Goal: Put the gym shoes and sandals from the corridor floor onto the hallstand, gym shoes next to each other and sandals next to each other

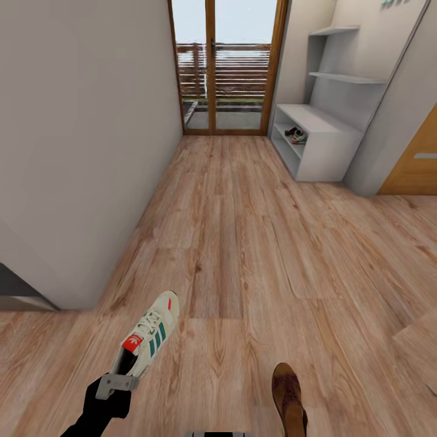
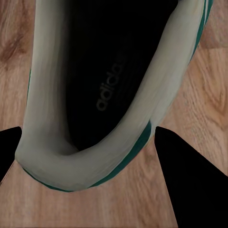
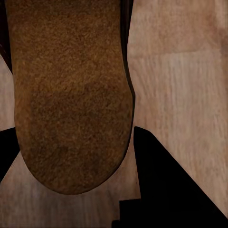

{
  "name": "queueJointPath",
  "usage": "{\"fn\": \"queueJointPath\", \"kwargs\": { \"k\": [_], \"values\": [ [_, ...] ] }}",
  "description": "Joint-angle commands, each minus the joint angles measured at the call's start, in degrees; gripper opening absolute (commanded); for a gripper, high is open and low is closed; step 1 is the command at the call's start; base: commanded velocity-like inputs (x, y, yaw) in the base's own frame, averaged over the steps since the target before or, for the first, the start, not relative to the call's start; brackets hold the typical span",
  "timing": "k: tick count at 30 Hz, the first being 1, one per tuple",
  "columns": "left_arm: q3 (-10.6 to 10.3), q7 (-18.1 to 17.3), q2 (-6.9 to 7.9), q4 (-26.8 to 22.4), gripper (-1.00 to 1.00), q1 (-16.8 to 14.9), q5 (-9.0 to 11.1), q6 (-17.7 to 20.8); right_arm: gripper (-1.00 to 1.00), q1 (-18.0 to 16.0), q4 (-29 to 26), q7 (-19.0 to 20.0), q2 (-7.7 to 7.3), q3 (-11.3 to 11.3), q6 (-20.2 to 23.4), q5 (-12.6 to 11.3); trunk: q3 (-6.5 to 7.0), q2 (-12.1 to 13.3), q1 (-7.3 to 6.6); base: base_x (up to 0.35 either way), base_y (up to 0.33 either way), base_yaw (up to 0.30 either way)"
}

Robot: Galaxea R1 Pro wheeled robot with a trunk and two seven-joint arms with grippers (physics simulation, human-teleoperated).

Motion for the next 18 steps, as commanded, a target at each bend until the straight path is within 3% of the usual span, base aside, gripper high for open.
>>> {"fn": "queueJointPath", "kwargs": {
  "k": [1,18],
  "values": [
    [0.0,-0.1,0.00,0.0,-1.00,0.0,0.0,0.0,-1.00,0.0,0.3,0.0,0.01,0.0,0.0,-0.2,0.00,0.0,0.00,0.334,0.000,0.000],
    [0.1,-0.1,0.00,0.0,-1.00,0.0,0.0,0.0,-1.00,0.0,3.7,0.0,-0.16,-0.1,0.0,-0.3,0.00,0.0,0.00,0.334,0.000,0.000]
  ]
}}
